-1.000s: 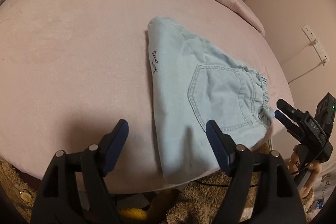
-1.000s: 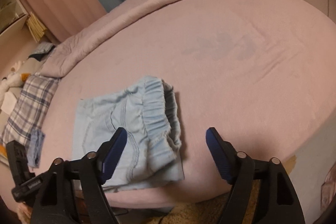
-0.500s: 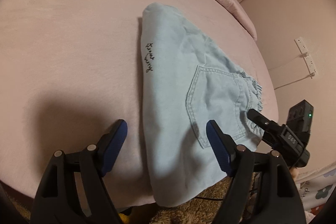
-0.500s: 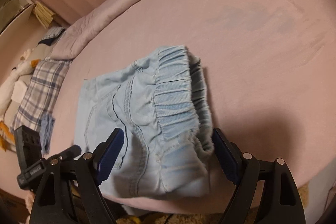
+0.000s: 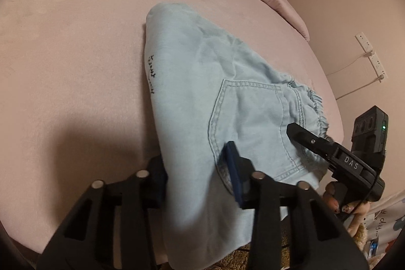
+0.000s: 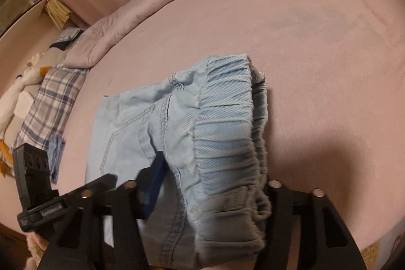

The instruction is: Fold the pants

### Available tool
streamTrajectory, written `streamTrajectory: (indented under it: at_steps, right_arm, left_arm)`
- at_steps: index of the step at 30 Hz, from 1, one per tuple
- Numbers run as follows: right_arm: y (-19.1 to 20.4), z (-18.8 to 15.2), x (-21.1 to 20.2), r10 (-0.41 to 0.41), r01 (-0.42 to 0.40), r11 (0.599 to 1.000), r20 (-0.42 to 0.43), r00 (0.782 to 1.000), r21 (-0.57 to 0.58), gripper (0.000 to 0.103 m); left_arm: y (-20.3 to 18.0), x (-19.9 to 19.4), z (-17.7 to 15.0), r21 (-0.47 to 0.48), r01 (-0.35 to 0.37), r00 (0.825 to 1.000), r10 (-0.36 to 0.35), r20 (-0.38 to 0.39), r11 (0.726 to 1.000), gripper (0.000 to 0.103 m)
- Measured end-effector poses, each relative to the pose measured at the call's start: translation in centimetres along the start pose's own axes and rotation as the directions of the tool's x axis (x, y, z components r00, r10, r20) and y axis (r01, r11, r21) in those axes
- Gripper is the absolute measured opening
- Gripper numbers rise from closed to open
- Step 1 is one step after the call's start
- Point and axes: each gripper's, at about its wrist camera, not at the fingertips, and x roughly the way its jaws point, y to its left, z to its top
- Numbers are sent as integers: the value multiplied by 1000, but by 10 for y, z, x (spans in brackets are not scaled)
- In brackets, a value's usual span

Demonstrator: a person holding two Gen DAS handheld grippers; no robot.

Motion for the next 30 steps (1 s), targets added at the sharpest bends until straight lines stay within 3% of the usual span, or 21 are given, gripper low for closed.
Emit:
streamTrajectory:
  at_steps: [3, 7, 15, 30]
  right_arm:
    - [7, -3, -6, 4, -4, 1000, 22, 1000, 4, 40]
    - [25, -7, -16, -5, 6, 1000, 50, 999, -30, 36]
    - [53, -12, -29, -25, 36, 993, 101, 995, -110, 35]
    - [76, -12, -35, 6, 15, 989, 135, 991, -150, 35]
  left_arm:
    - [-7, -9, -4, 14, -5, 1000, 4, 21, 1000, 24]
    - [-18, -26, -12, 48, -6, 999, 4, 45, 999, 18]
    - [-16, -53, -17, 55, -21, 996, 16, 88, 998, 18]
    - [-13, -80, -24, 70, -53, 986, 41, 162, 996, 18]
